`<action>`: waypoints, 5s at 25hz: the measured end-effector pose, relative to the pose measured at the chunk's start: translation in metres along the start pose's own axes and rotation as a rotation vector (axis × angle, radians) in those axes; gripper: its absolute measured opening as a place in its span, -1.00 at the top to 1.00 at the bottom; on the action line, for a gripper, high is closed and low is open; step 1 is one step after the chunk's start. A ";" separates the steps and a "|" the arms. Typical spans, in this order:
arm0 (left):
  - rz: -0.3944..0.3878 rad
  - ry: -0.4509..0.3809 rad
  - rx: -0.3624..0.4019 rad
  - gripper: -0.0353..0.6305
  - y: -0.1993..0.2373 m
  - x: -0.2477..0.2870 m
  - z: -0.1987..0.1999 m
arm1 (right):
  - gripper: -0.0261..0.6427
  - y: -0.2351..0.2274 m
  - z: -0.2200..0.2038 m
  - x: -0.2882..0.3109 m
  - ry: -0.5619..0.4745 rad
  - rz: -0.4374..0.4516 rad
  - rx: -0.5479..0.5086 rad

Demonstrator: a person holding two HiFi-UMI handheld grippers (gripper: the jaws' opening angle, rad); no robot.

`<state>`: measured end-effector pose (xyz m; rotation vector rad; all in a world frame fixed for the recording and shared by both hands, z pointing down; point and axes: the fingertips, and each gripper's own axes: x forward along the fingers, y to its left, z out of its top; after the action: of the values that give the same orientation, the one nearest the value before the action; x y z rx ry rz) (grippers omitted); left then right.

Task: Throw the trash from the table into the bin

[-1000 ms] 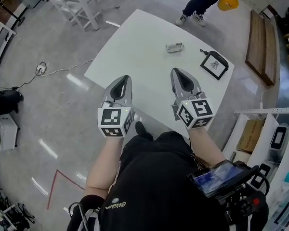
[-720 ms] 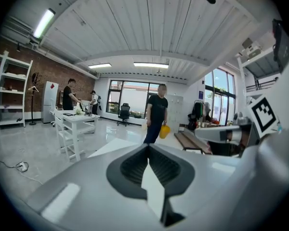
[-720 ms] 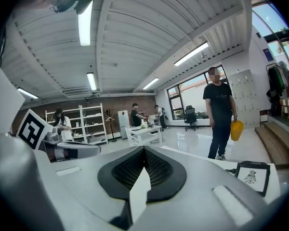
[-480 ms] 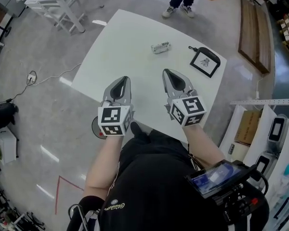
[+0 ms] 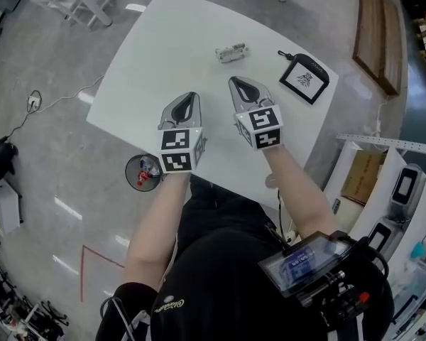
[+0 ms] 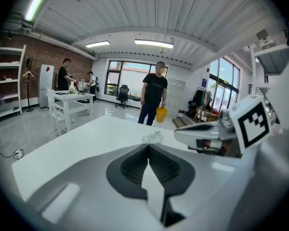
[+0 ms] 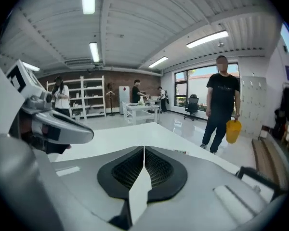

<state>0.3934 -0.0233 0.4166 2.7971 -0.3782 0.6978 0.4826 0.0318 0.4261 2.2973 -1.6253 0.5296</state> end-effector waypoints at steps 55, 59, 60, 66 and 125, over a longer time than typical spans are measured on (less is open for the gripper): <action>0.024 -0.121 -0.017 0.87 -0.016 -0.037 0.064 | 0.29 -0.019 0.067 -0.060 -0.082 0.077 0.109; 0.051 -0.138 -0.014 0.87 -0.009 -0.054 0.063 | 0.29 0.003 0.056 -0.063 -0.073 0.101 0.166; 0.061 -0.139 -0.018 0.87 -0.006 -0.058 0.062 | 0.29 0.007 0.057 -0.062 -0.072 0.109 0.168; 0.168 -0.131 -0.056 0.87 0.012 -0.095 0.041 | 0.29 0.042 0.060 -0.054 -0.066 0.197 0.141; 0.773 0.130 -0.802 0.87 0.261 -0.407 -0.436 | 0.31 0.641 -0.353 0.152 0.624 0.747 -0.380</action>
<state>-0.2180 -0.0664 0.6357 1.7916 -1.3851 0.6490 -0.1246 -0.1569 0.8183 1.0491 -1.9597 0.8817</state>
